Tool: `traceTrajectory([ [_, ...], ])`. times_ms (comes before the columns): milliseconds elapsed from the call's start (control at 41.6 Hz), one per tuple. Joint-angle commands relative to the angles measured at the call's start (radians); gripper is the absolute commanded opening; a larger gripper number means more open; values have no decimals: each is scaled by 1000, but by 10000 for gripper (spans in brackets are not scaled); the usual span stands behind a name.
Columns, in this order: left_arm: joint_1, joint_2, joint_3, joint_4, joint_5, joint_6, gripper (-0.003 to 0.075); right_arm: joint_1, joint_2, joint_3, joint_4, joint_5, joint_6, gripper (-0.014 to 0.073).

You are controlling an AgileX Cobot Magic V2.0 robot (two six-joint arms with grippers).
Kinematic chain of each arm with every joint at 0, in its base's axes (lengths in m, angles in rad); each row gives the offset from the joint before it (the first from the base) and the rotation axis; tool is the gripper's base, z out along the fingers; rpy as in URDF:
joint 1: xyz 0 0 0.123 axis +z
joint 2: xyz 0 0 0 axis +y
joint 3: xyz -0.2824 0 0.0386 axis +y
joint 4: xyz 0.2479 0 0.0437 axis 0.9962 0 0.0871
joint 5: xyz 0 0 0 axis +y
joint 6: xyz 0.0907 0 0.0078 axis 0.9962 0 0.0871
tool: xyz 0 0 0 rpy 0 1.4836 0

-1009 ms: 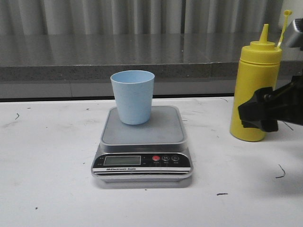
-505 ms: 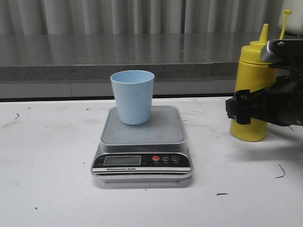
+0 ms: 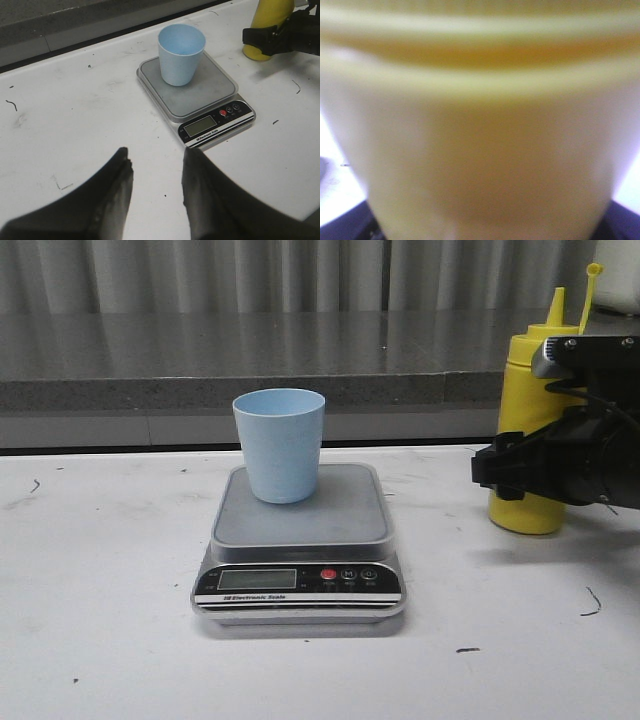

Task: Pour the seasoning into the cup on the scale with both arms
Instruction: 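Close the right gripper around the yellow bottle's body, then lift the yellow bottle and tilt its nozzle toward the blue cup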

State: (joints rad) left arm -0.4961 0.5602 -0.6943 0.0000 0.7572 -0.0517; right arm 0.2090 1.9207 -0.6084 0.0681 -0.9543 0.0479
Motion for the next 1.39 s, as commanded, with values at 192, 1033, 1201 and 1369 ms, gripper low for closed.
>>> traceTrajectory([
  [192,1,0,-27,0,-74,-11,241,-6,-254,-19,-74,180,-6,408],
  [1033,1,0,-27,0,-74,-11,241,287,-401,-579,-995,1443,-54,400],
  [1201,1,0,-27,0,-74,-11,241,368,-353,-579,-1210,1493,-54,400],
  [1369,1,0,-27,0,-74,-11,241,406,-311,-579,-1423,1533,-56,400],
])
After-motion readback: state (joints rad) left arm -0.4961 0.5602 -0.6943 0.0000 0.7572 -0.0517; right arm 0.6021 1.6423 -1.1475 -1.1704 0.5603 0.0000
